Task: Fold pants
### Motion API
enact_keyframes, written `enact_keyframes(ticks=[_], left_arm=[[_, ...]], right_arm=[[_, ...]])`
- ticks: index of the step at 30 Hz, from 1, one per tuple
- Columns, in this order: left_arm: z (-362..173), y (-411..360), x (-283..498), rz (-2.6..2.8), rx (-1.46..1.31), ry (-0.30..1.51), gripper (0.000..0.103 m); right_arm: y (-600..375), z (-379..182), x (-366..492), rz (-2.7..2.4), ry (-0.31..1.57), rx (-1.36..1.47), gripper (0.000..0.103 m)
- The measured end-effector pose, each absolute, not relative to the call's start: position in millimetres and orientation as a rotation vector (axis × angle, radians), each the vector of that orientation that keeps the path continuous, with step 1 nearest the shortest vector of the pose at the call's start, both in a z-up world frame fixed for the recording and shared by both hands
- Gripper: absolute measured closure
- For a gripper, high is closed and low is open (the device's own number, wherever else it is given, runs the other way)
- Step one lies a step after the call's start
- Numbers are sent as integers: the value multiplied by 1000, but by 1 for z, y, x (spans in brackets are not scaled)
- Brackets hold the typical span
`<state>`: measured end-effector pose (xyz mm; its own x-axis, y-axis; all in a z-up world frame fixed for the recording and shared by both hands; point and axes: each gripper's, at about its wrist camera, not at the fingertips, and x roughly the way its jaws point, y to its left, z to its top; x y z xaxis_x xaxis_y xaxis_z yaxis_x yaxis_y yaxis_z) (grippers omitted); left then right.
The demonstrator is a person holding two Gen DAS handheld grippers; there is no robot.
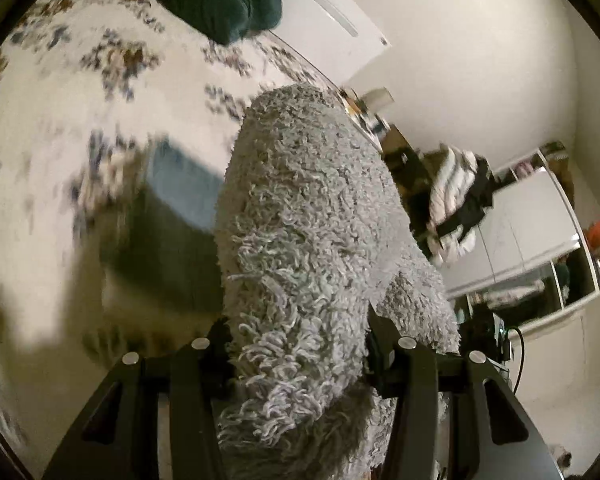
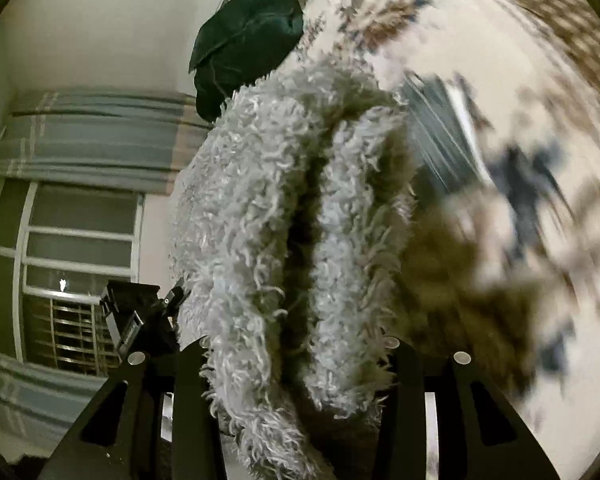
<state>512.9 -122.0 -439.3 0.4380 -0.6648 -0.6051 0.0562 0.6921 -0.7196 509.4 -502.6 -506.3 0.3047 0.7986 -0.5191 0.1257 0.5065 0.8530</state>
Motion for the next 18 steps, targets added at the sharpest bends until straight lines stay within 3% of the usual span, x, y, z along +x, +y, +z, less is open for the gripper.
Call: enact_keyframes(ticks=[5, 9, 12, 14, 18], left_arm=[[-486, -101, 603, -437, -703, 1076, 57], [-537, -92, 636, -371, -702, 1196, 57], [-556, -85, 632, -360, -732, 1233, 53], [-553, -82, 625, -360, -721, 1229, 52], [-528, -83, 613, -303, -632, 1235, 51]], right_arm=[[-479, -535, 629, 534, 1239, 931, 61], [-448, -570, 669, 466, 1333, 860, 61], [-450, -593, 682, 399, 1416, 816, 54], [-454, -592, 681, 377, 1418, 800, 39], [-458, -565, 662, 259, 1376, 642, 26]])
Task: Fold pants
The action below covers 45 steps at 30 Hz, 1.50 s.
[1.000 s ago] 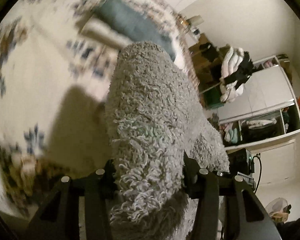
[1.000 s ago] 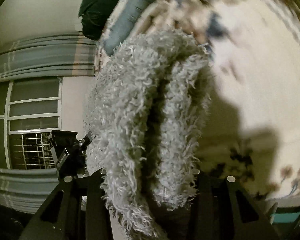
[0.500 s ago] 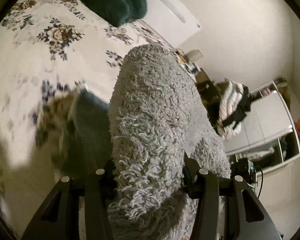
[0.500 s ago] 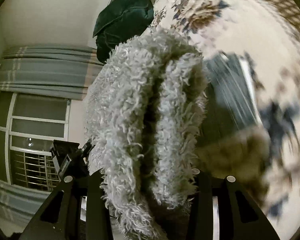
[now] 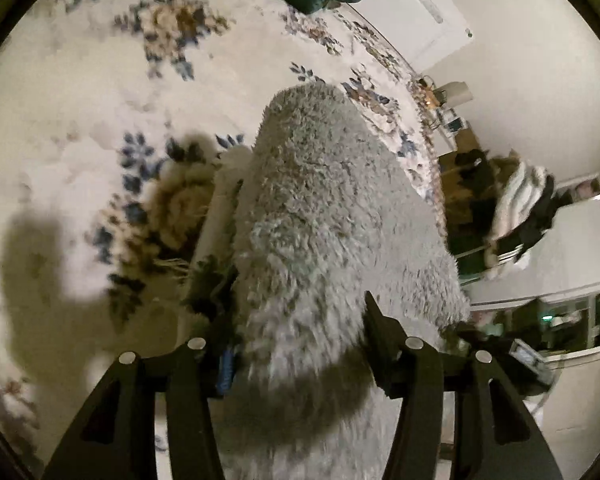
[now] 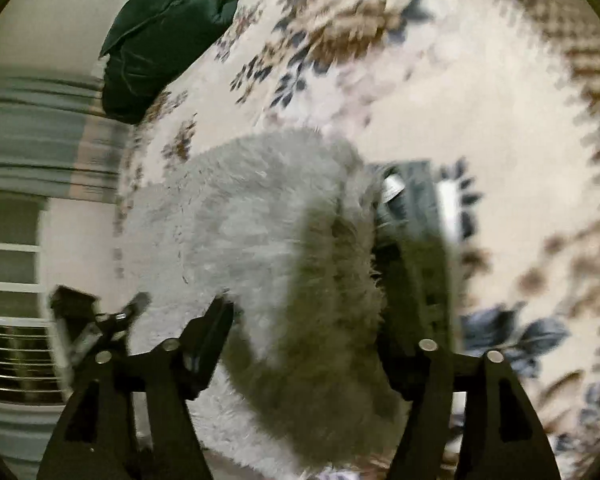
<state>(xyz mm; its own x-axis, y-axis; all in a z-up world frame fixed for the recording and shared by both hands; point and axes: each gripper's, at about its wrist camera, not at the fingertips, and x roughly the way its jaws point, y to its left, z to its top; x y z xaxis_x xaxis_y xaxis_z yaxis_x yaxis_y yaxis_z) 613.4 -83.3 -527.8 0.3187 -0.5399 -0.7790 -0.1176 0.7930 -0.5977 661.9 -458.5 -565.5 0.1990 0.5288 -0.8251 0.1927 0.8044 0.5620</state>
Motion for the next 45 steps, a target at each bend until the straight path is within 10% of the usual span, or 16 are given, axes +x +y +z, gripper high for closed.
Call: enact_keyframes(ticks=[2, 6, 45], left_arm=[[-506, -92, 605, -257, -516, 1213, 50], [-475, -113, 587, -167, -277, 1166, 5], [-144, -191, 245, -73, 12, 789, 0]], right_arm=[[-453, -542, 646, 173, 1338, 502, 20], [-433, -500, 610, 20, 1278, 278, 2], [-385, -69, 176, -99, 760, 45, 0]])
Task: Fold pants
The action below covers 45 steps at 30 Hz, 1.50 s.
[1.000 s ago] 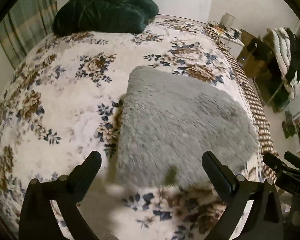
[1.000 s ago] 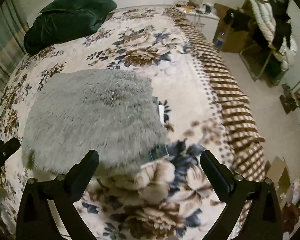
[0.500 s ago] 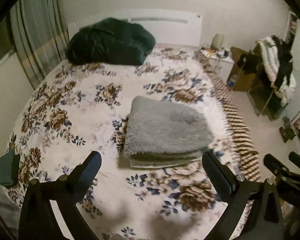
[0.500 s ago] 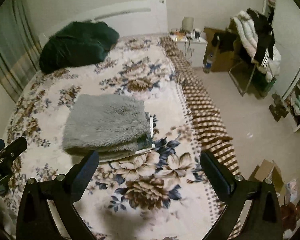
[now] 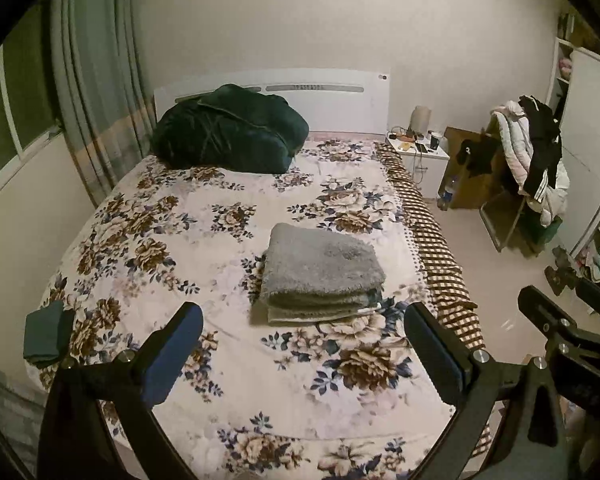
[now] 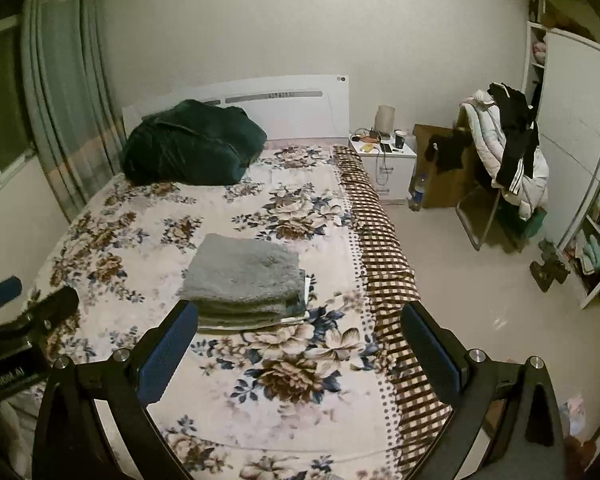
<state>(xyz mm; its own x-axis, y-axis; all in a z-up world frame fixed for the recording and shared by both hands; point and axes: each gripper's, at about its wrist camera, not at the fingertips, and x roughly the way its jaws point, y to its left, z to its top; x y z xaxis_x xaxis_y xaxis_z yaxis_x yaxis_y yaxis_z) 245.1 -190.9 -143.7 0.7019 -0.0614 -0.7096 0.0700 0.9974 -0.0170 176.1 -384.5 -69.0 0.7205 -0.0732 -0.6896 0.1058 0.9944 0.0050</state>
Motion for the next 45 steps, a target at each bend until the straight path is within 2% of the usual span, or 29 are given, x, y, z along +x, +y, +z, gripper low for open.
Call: enact_keyframes(ticks=[9, 45], left_arm=[[-131, -177, 227, -70, 16, 771, 0], [-124, -168, 197, -24, 13, 748, 0]], right_arm=[[-366, -39, 138, -109, 756, 53, 0], [-364, -28, 134, -94, 759, 51, 0]])
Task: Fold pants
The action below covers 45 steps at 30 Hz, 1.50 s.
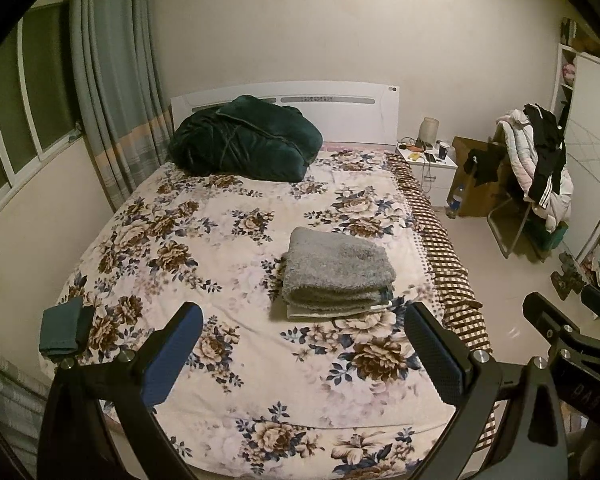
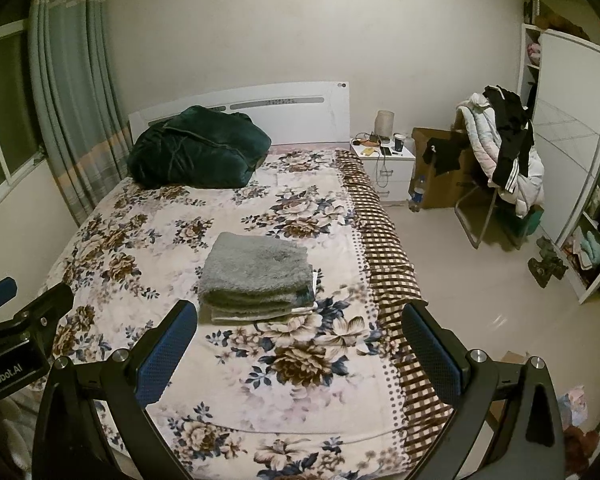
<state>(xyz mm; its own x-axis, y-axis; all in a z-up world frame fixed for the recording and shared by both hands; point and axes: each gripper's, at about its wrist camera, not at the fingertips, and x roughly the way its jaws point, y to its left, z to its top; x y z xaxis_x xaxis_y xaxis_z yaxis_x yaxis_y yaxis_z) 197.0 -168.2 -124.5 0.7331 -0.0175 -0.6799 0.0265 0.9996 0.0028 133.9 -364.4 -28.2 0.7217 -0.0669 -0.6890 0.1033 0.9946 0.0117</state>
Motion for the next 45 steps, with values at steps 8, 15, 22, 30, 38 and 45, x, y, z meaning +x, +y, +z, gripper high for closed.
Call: enact_keyframes(ticks=[8, 15, 22, 30, 38, 45], left_arm=[[-124, -167, 193, -26, 9, 758, 0], [-124, -167, 192, -23, 13, 757, 0], [-124, -167, 192, -22, 17, 752, 0], [-124, -167, 192, -22, 16, 750, 0], [-120, -167, 191, -10, 15, 748, 0], [-118, -165, 191, 1, 13, 744, 0]], right_arm=[[-364, -31, 133, -93, 759, 51, 0], [-358, -31, 131, -88, 760, 51, 0], [-354, -33, 128, -87, 760, 58, 0], [-349, -32, 127, -89, 759, 59, 0], [-347, -35, 125, -92, 760, 55, 0], [-344, -36, 124, -94, 760, 56, 0]])
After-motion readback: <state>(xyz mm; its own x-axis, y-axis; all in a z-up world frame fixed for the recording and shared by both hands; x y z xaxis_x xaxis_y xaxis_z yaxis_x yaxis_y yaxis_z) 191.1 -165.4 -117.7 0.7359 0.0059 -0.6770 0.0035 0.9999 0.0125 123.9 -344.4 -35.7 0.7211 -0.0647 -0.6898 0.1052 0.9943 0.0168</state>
